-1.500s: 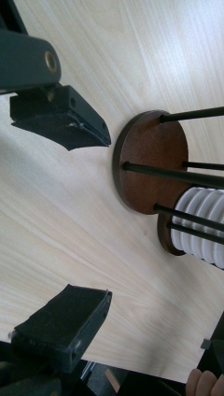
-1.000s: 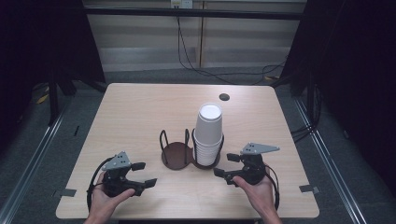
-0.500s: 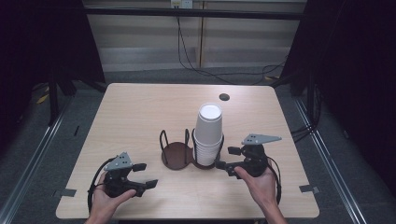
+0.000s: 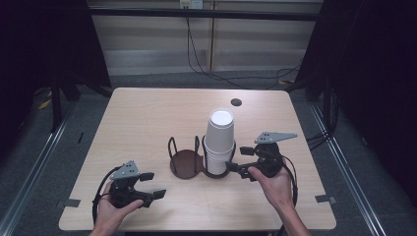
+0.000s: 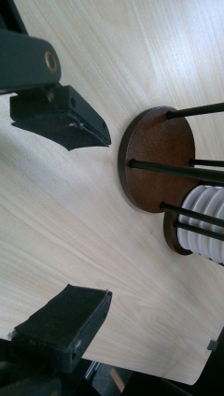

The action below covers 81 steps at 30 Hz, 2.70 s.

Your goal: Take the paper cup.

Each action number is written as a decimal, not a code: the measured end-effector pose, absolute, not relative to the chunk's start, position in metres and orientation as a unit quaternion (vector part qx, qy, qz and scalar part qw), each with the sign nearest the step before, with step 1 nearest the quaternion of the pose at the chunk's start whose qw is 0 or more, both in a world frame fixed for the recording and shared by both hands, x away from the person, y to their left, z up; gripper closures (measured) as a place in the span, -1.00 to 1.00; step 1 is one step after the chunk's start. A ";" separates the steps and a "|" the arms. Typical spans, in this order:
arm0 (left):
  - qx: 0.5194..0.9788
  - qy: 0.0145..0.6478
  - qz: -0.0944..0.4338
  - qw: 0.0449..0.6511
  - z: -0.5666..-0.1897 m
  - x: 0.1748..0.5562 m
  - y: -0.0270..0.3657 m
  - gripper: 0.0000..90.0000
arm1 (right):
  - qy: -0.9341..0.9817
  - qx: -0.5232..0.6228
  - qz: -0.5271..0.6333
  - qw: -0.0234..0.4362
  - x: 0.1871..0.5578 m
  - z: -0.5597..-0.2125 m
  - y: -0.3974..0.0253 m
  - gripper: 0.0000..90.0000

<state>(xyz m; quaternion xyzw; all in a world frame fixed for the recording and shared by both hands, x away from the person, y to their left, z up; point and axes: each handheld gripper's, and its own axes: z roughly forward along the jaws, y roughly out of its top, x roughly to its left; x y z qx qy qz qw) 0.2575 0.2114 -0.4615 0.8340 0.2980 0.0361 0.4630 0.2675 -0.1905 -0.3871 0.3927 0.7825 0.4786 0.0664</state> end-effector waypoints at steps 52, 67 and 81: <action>0.839 0.298 0.022 0.456 -0.465 0.258 0.209 -0.53 | 0.823 0.364 0.432 0.057 0.337 -0.324 -0.160 -0.64; 0.840 0.293 0.019 0.456 -0.465 0.258 0.208 -0.55 | 0.828 0.357 0.428 0.058 0.344 -0.325 -0.153 -0.67; 0.841 0.289 0.015 0.457 -0.466 0.258 0.207 -0.55 | 0.831 0.344 0.428 0.089 0.344 -0.327 -0.145 -0.61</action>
